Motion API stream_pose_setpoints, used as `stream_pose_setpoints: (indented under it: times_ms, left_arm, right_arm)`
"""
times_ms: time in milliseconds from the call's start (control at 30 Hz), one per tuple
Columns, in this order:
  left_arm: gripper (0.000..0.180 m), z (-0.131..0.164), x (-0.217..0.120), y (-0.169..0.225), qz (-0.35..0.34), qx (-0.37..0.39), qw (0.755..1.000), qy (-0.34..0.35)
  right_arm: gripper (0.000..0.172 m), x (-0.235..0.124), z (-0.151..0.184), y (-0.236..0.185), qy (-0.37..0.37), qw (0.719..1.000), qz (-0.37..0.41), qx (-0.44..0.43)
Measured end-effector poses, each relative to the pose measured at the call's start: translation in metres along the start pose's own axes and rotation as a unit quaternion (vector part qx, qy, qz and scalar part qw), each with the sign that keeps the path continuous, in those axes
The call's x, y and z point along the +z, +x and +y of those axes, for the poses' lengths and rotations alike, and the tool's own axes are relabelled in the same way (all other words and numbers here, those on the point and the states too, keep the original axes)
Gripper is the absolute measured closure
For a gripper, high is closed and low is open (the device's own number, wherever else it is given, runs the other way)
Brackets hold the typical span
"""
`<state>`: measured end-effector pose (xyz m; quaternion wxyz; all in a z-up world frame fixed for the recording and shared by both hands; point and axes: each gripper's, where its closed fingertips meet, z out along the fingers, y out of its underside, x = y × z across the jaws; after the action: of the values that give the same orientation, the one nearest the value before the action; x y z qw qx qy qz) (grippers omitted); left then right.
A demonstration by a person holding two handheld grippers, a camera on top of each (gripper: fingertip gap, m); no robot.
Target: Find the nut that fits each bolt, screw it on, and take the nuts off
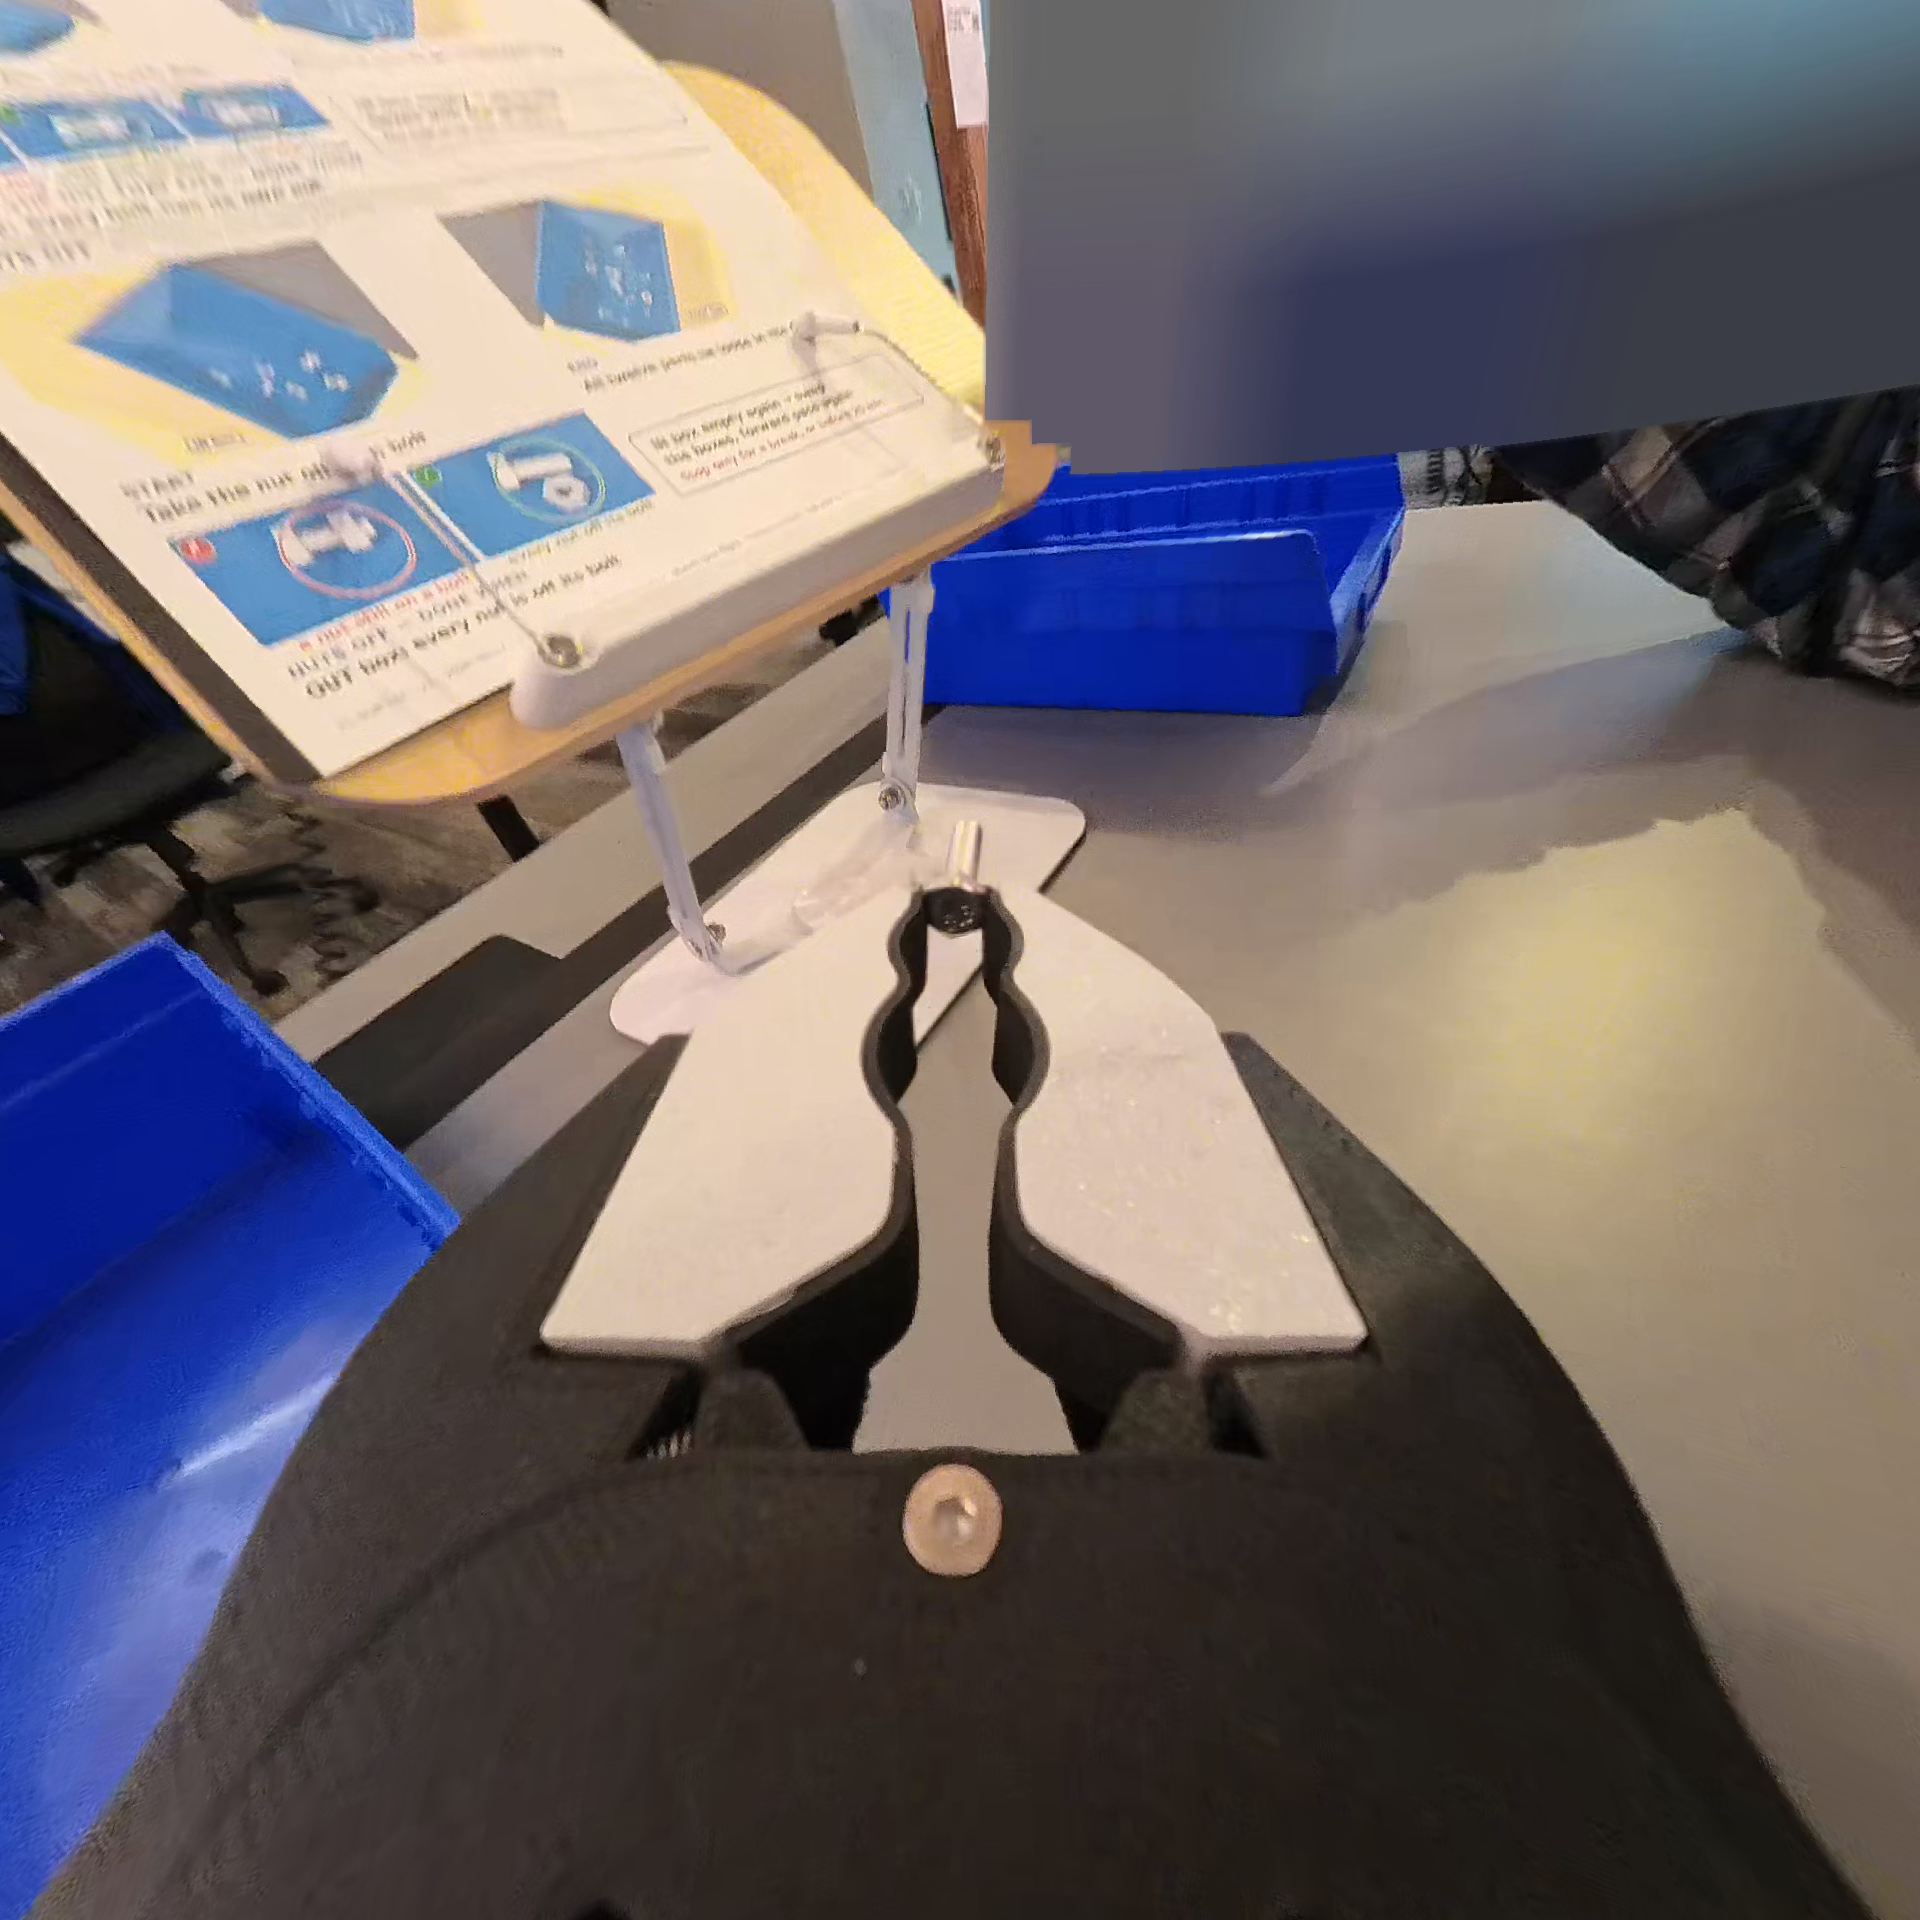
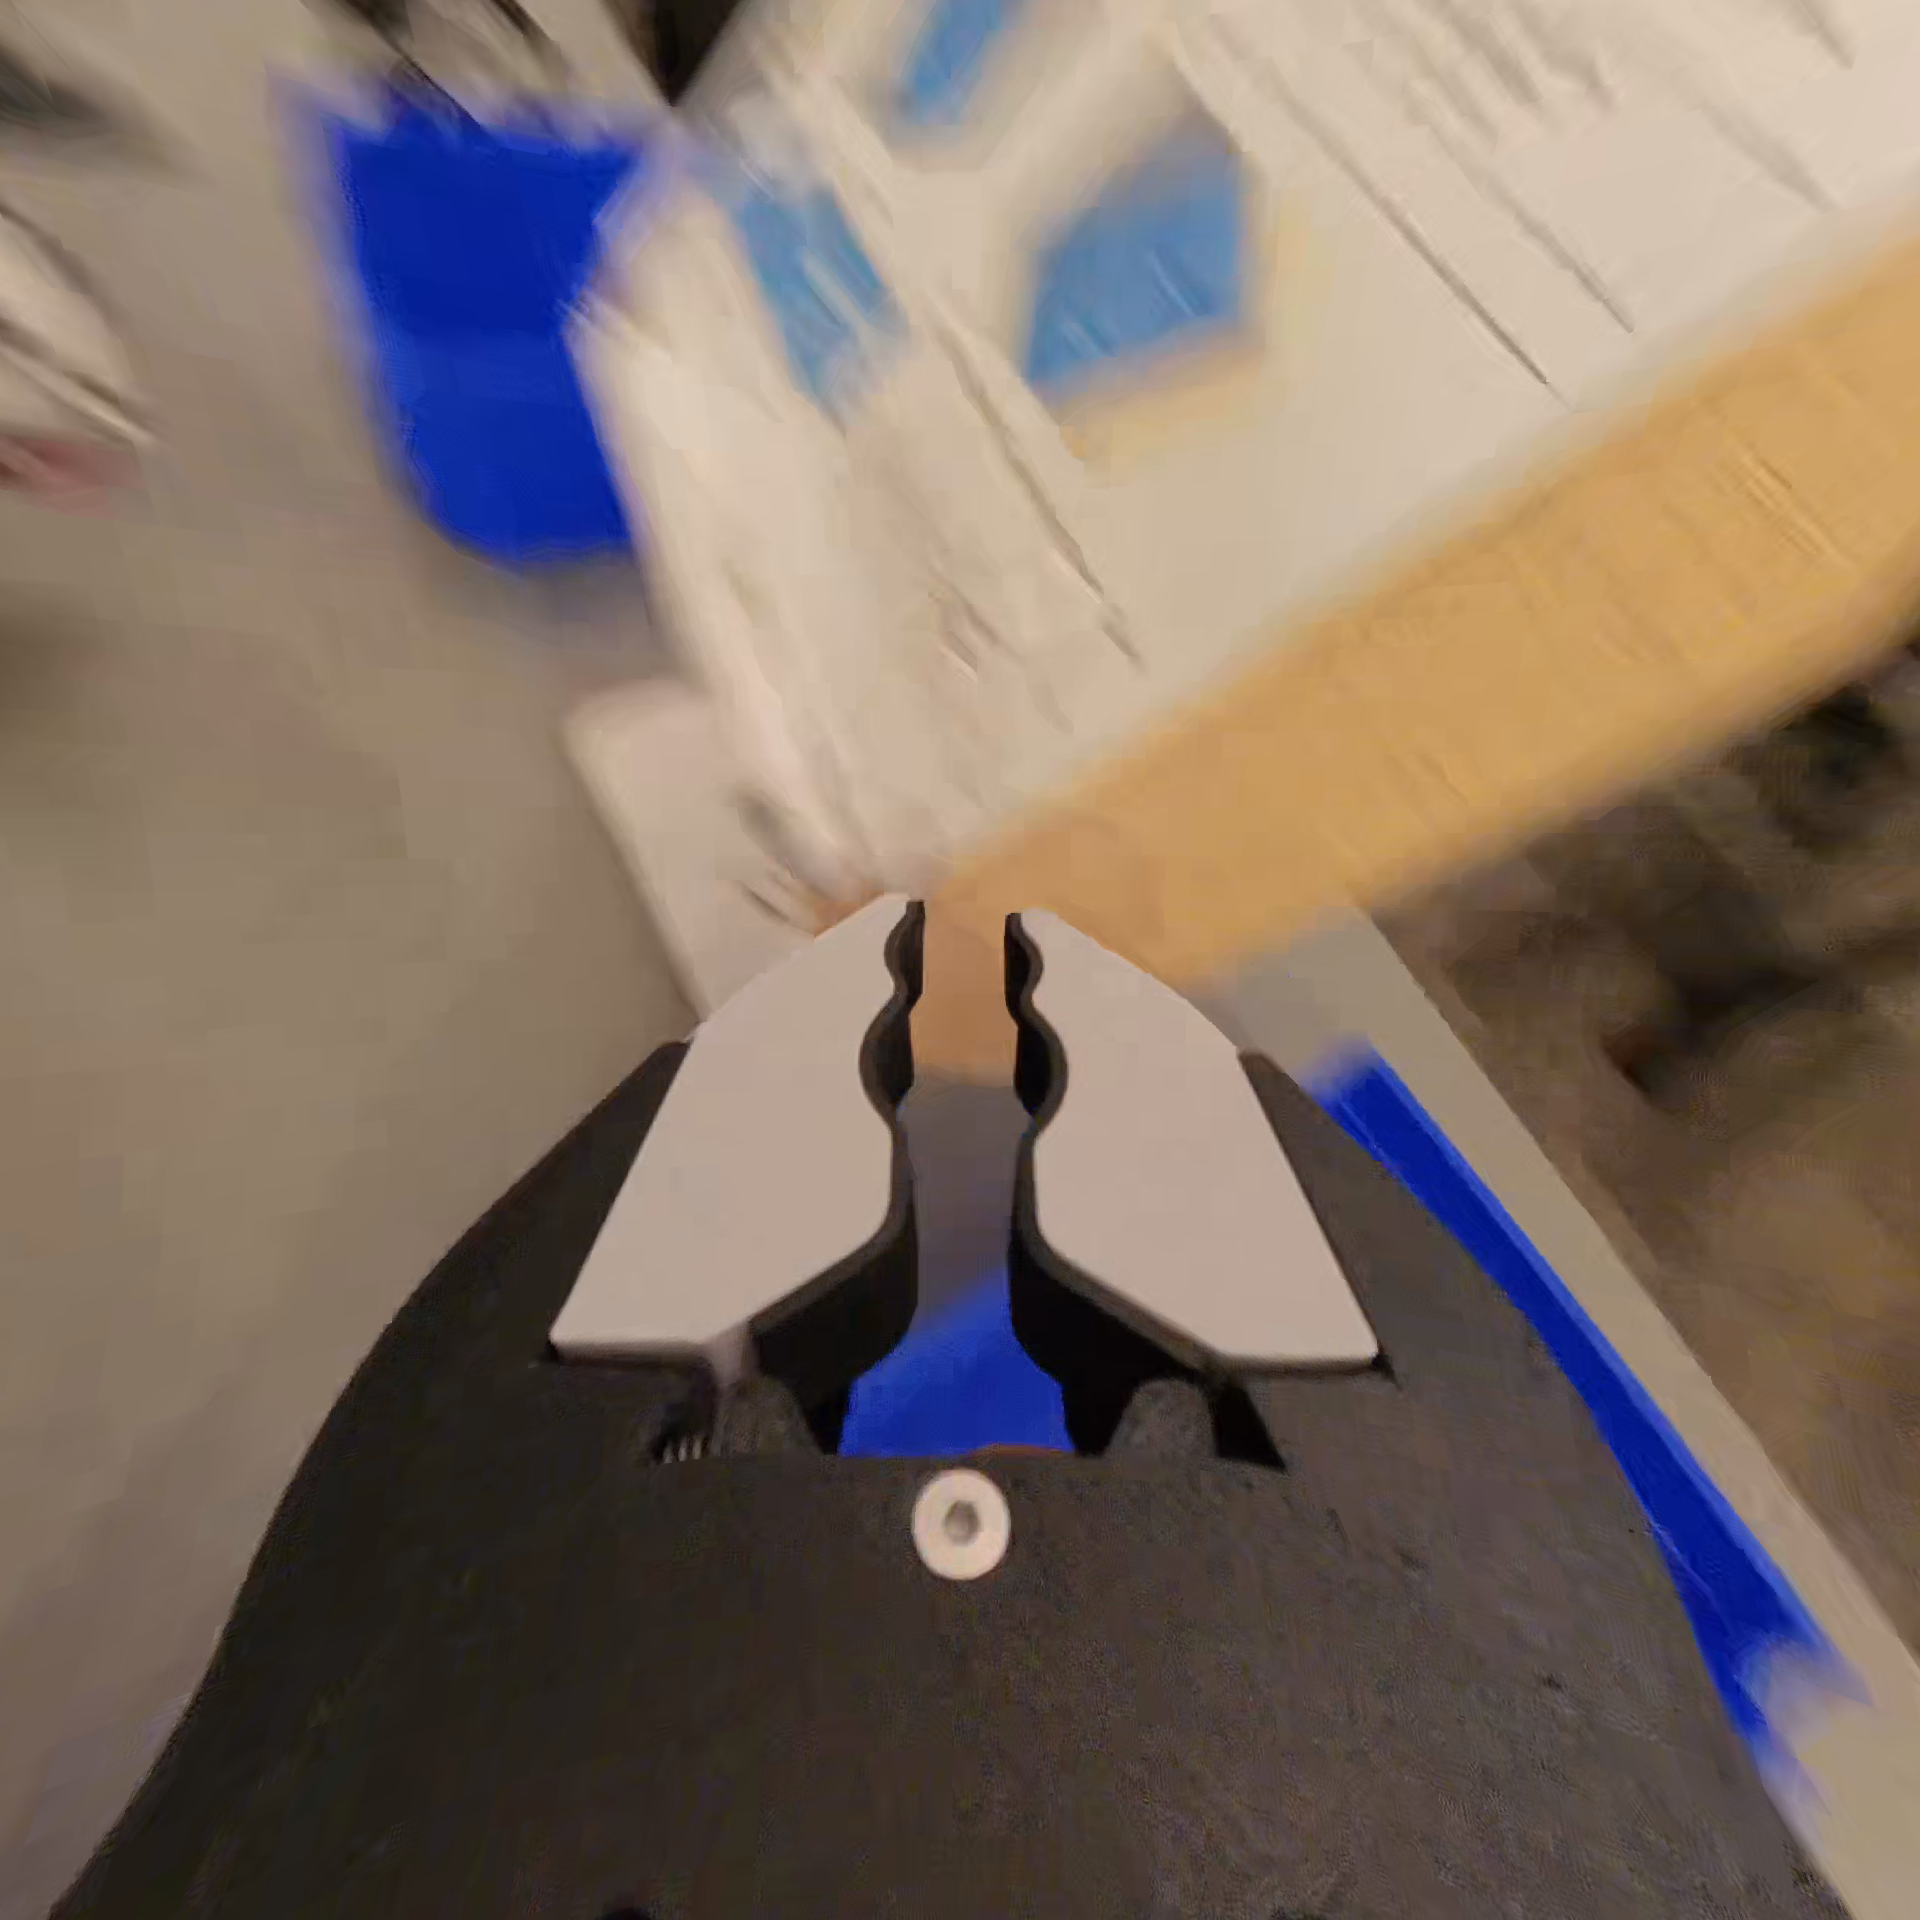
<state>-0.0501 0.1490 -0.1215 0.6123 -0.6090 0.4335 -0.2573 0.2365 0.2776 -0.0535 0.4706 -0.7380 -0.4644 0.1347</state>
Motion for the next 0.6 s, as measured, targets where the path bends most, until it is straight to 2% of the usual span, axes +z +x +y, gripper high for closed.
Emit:
stream_pose_setpoints:
  times_ms: [33, 100, 133, 233, 300, 467, 600]
  left_arm:
    - [0.171, -0.004, 0.0, 0.002, -0.005, 0.012, 1.0, 0.008]
    - [0.171, -0.013, 0.001, 0.01, -0.006, 0.03, 0.999, 0.022]
    - [0.171, -0.016, 0.003, 0.016, -0.004, 0.041, 0.999, 0.025]
    - [0.171, -0.018, 0.012, 0.034, 0.007, 0.084, 0.996, 0.013]
    - [0.171, -0.016, 0.017, 0.044, 0.014, 0.111, 0.994, 0.003]
    - [0.171, -0.014, 0.022, 0.06, 0.034, 0.139, 0.99, -0.006]
    - [0.171, -0.013, 0.024, 0.064, 0.042, 0.139, 0.989, -0.005]
  right_arm:
    - [0.157, 0.003, -0.026, -0.033, 0.061, 0.996, -0.068, 0.0]
    - [0.157, 0.011, -0.06, -0.098, 0.147, 0.967, -0.207, 0.01]
    - [0.157, 0.019, -0.067, -0.124, 0.162, 0.953, -0.256, 0.021]
    - [0.155, 0.056, -0.065, -0.192, 0.145, 0.917, -0.37, 0.036]
    - [0.151, 0.077, -0.057, -0.224, 0.121, 0.901, -0.415, 0.037]
    - [0.147, 0.096, -0.047, -0.266, 0.103, 0.866, -0.487, 0.049]
    - [0.145, 0.098, -0.045, -0.279, 0.099, 0.838, -0.531, 0.079]
